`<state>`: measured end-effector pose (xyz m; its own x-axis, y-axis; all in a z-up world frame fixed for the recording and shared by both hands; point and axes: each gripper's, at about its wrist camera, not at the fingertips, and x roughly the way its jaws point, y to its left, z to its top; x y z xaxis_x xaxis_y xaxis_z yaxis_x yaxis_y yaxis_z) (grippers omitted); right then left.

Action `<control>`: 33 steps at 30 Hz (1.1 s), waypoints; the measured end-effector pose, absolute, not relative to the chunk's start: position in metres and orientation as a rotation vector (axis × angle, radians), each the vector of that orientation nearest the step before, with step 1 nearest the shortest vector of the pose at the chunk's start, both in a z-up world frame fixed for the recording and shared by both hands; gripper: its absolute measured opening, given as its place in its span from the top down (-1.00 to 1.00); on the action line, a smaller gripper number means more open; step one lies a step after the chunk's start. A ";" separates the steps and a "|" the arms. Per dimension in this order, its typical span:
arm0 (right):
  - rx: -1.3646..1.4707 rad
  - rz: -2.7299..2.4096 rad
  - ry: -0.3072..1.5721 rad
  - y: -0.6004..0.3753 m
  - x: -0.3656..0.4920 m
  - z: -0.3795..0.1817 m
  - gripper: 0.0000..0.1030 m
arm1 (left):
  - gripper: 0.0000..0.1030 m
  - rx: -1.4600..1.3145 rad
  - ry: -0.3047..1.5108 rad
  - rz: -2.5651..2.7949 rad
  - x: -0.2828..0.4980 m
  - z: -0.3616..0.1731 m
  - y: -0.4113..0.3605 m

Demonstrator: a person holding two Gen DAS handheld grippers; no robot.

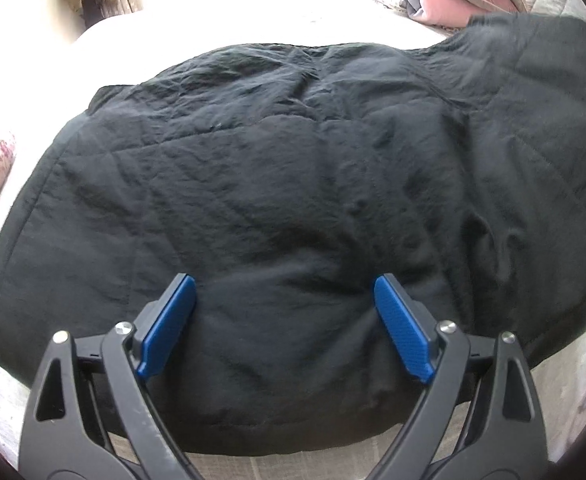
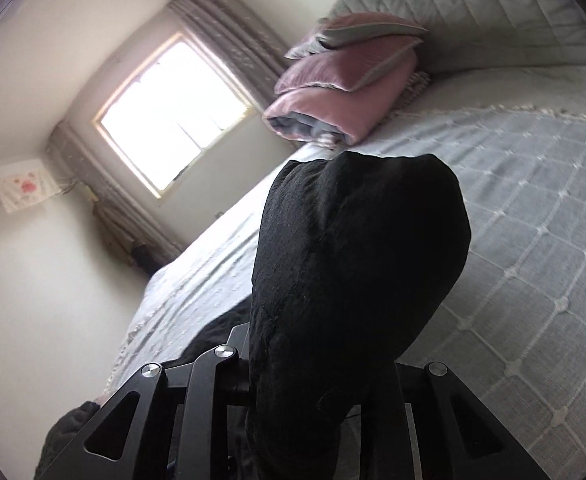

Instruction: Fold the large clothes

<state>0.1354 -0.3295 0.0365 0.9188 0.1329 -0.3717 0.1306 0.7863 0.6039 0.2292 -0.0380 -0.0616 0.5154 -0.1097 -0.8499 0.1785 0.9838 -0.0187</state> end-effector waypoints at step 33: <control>0.481 0.283 0.327 -0.257 0.148 0.087 0.57 | -0.77 0.178 0.939 -0.262 0.234 -0.036 -0.006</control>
